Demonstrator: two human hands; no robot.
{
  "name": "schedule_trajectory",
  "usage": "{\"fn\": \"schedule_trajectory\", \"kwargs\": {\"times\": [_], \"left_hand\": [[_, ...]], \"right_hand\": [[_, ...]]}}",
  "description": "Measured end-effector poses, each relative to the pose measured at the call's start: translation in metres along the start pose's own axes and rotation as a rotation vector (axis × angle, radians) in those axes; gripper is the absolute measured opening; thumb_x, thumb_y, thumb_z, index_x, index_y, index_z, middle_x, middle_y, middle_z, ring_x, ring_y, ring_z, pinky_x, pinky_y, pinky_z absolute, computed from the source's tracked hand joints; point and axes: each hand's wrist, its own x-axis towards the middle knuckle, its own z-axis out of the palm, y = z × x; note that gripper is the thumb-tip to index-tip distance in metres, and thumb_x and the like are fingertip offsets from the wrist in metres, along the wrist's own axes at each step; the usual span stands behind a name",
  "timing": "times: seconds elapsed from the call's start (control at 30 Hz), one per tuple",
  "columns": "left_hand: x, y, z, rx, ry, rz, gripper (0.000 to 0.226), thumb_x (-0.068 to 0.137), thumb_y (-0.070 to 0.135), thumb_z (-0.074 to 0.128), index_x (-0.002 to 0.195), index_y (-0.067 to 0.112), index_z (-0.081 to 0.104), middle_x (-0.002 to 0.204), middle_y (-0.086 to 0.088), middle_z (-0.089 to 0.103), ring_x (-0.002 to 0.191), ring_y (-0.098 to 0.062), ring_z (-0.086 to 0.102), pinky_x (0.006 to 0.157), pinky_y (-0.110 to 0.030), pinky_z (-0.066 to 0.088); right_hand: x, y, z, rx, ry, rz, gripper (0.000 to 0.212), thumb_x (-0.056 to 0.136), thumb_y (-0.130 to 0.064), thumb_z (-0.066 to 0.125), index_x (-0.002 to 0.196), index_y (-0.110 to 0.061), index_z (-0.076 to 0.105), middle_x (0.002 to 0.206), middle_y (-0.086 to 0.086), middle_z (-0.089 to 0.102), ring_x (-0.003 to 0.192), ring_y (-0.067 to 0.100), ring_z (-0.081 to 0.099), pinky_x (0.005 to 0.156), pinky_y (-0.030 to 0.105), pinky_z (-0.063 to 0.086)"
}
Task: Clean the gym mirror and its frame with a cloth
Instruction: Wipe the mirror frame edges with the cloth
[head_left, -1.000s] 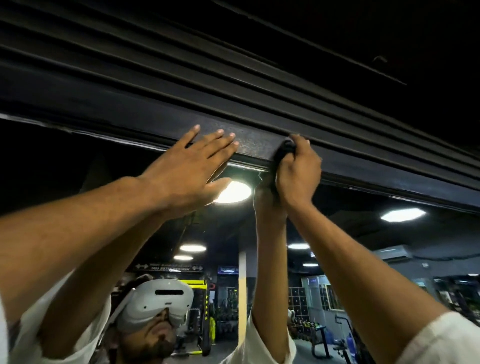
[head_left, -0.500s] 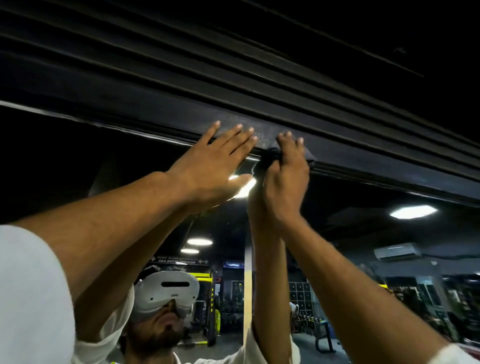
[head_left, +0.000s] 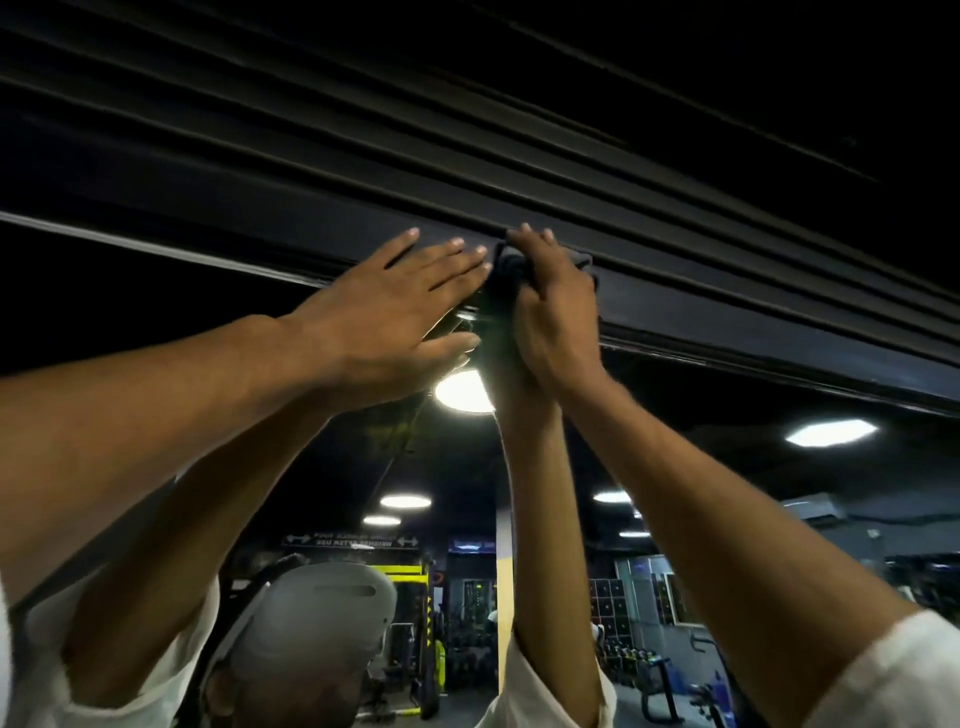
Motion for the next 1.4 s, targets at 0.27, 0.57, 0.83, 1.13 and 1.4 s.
{"fn": "schedule_trajectory", "kwargs": {"times": [0.27,0.57,0.83,1.13,1.4], "left_hand": [[-0.047,-0.047,-0.011,-0.049,-0.001,-0.005,0.091,0.093,0.073,0.003,0.171,0.026,0.001,0.179,0.008,-0.004,0.162,-0.005,-0.011,0.133,-0.044,-0.006],[-0.053,-0.051,-0.006,-0.073,0.016,-0.008,0.089,0.095,0.073,0.003,0.171,0.026,-0.002,0.178,0.008,-0.008,0.162,-0.005,-0.016,0.133,-0.046,-0.008],[-0.054,-0.047,-0.007,-0.059,-0.004,-0.012,0.087,0.097,0.072,0.006,0.171,0.027,-0.005,0.178,0.010,-0.011,0.161,-0.004,-0.018,0.133,-0.047,-0.007],[-0.055,-0.046,-0.008,-0.030,-0.008,-0.028,0.086,0.098,0.071,0.009,0.171,0.026,-0.004,0.178,0.009,-0.009,0.162,-0.005,-0.016,0.133,-0.047,-0.006],[-0.056,-0.044,-0.008,-0.018,-0.015,-0.033,0.084,0.100,0.069,0.010,0.170,0.026,-0.007,0.178,0.007,-0.013,0.162,-0.007,-0.018,0.132,-0.045,-0.010]], "right_hand": [[0.005,-0.009,0.001,0.014,0.009,-0.015,0.042,0.106,-0.043,0.056,0.143,-0.024,0.064,0.138,-0.002,0.064,0.130,0.005,0.056,0.114,0.022,0.040],[0.004,-0.001,0.009,-0.526,0.139,0.164,0.062,0.105,-0.067,0.037,0.158,-0.033,0.042,0.173,0.004,0.024,0.158,0.030,0.018,0.122,0.052,0.016],[0.005,0.011,0.009,-0.314,0.197,0.101,0.060,0.110,-0.053,0.027,0.148,-0.019,0.059,0.158,0.005,0.052,0.152,0.030,0.039,0.124,0.052,0.030],[0.000,0.020,-0.004,-0.392,0.104,0.010,0.066,0.105,-0.059,0.044,0.156,-0.018,0.047,0.165,0.010,0.041,0.154,0.028,0.034,0.125,0.048,0.029],[-0.001,-0.009,-0.002,-0.366,0.202,0.017,0.039,0.104,-0.032,0.045,0.134,-0.014,0.062,0.122,0.015,0.072,0.108,0.036,0.067,0.080,0.034,0.042]]}}
